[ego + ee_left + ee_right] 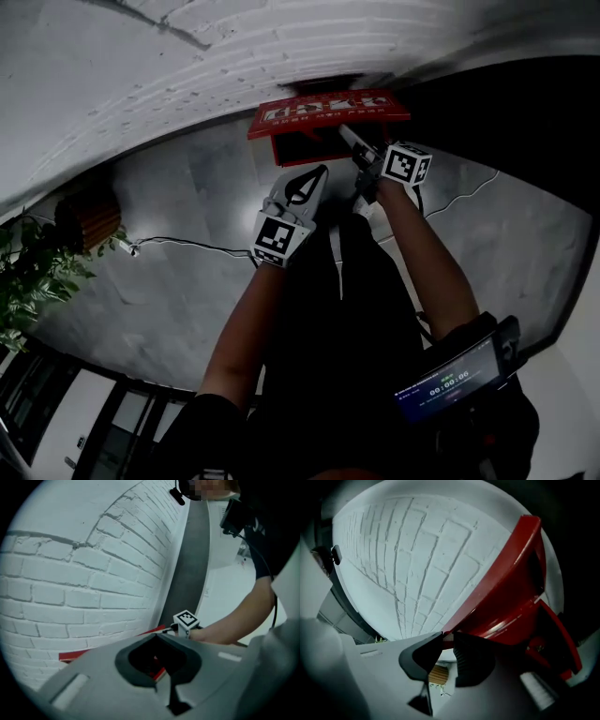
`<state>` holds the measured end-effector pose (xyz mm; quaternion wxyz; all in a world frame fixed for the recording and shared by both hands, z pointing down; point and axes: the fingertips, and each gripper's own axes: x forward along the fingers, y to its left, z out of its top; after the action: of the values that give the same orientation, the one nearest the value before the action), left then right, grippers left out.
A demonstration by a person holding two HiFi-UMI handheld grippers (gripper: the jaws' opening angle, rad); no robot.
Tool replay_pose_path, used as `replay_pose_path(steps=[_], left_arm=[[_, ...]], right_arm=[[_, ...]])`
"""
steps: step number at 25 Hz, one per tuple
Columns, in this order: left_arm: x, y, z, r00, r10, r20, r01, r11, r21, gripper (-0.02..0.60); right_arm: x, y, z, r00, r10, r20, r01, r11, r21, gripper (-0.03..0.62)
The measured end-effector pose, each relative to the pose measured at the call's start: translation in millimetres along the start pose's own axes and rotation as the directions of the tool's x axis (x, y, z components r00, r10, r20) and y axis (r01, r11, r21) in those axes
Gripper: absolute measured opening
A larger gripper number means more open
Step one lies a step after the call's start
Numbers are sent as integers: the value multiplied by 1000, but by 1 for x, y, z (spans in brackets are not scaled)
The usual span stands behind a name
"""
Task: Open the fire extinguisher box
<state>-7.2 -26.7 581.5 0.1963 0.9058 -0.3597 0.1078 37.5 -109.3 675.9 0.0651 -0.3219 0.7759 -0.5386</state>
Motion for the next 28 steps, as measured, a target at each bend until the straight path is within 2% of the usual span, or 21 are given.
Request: replay_pose_path(steps=[7, 11, 14, 16, 18, 20, 23, 28], left_arm=[[-13, 20, 32, 999, 26, 32, -27, 999, 22, 0], [-19, 34, 32, 998, 52, 39, -53, 999, 13, 0], [-23, 38, 28, 998, 59, 33, -60, 998, 10, 1], [-25, 37, 28, 998, 59, 34, -60, 998, 7, 0], [-27, 35, 32, 997, 58, 47, -58, 998, -4, 2], [-30, 35, 41, 996, 54, 73, -52, 998, -29, 0], [-39, 29, 60, 993, 43, 109, -39, 998, -39, 0], [-61, 5, 107, 985, 17, 169, -20, 1000, 18, 0]], right_arm=[[34, 11, 62, 998, 15, 57, -13, 999, -36, 78], [44, 7, 80, 996, 16, 88, -13, 999, -44, 107], [44, 10, 84, 995, 19, 97, -14, 999, -51, 163], [40, 17, 81, 996, 28, 88, -22, 997, -68, 161], [33, 29, 79, 995, 43, 85, -35, 995, -95, 121], [21, 45, 77, 996, 54, 75, -41, 984, -171, 101], [-5, 81, 71, 997, 68, 44, -50, 943, -328, 71], [-51, 160, 61, 994, 108, -9, -94, 811, -578, 16]])
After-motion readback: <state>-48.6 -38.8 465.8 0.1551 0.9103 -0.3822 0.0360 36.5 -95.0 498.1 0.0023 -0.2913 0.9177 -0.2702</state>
